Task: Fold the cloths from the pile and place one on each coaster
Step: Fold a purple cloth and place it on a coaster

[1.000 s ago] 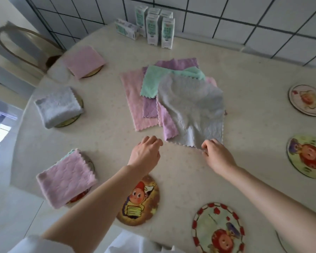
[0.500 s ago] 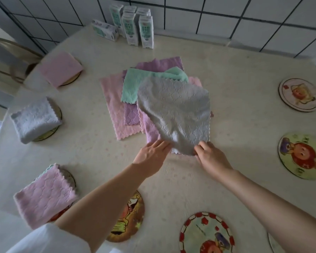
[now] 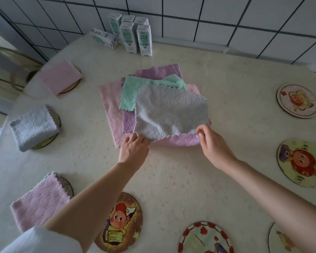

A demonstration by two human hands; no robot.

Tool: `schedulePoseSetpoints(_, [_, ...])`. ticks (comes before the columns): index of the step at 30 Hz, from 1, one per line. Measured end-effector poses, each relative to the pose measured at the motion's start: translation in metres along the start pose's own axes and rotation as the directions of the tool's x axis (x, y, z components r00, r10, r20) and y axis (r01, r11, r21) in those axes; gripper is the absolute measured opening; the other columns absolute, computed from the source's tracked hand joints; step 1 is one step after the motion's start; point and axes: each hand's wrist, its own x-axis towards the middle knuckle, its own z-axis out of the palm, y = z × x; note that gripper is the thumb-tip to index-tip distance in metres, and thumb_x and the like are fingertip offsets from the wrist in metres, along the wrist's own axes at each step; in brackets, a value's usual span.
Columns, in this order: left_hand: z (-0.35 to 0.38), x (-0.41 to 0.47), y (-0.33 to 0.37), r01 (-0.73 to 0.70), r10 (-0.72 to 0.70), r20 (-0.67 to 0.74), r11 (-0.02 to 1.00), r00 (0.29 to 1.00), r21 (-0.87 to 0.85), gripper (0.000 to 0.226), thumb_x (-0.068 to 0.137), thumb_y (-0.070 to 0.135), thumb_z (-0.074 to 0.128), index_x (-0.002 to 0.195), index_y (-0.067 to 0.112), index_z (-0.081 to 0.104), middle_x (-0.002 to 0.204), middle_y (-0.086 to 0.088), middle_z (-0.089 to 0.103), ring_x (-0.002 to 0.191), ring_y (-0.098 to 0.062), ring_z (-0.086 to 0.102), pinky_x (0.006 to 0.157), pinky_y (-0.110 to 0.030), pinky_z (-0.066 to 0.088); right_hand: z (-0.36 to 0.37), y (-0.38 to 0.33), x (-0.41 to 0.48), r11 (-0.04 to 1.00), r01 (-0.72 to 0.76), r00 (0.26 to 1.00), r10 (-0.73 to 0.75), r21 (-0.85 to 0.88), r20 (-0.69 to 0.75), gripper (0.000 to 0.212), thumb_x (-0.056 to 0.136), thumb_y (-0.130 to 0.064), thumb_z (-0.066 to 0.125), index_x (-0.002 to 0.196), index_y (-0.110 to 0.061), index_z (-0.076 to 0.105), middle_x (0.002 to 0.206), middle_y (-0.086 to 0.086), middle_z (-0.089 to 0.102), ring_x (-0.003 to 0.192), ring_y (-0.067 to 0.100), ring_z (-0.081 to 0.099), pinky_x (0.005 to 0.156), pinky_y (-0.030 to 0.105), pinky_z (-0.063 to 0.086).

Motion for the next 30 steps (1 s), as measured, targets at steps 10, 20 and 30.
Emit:
schedulePoseSetpoints(10, [-0.069,0.041,-0.046,0.213,-0.287,-0.213,0.926,0.934,-0.312,0.019,0.094,0.016,0.053,0.090,0.007,0.070,0.091,-0.008,0.068,0.086,-0.025,0.056,0.068,-0.039,0.053,-0.053,-0.016,0.065,0.971,0.192,0.981,-0.188,-0.142,0.046,0.014,0.092,-0.018,0.056,0.098,-0.005,0.058,0.100,0.010,0.060,0.093,0.026,0.055,0.073,0.028,0.036])
schedulePoseSetpoints(20, [-0.162,0.035,-0.052,-0.076,-0.278,-0.533,0.833,0.799,-0.548,0.019,0.086,-0.001,0.056,0.101,-0.001,0.069,0.094,-0.013,0.071,0.080,-0.016,0.062,0.072,-0.001,0.038,-0.111,-0.068,0.060,0.960,0.232,0.904,-0.272,-0.155,-0.331,0.012,0.090,-0.017,0.059,0.091,-0.005,0.058,0.089,0.011,0.062,0.078,0.025,0.059,0.068,0.036,0.048])
schedulePoseSetpoints(30, [-0.138,-0.088,-0.072,-0.307,0.004,-0.605,0.865,0.796,-0.397,0.014,0.088,0.000,0.060,0.100,0.002,0.067,0.095,-0.008,0.068,0.082,-0.018,0.063,0.075,-0.024,0.049,-0.071,-0.102,-0.073,0.974,0.139,0.935,-0.189,-0.182,-0.300,0.021,0.084,-0.001,0.056,0.101,-0.011,0.064,0.093,0.010,0.067,0.084,0.027,0.061,0.074,0.025,0.039])
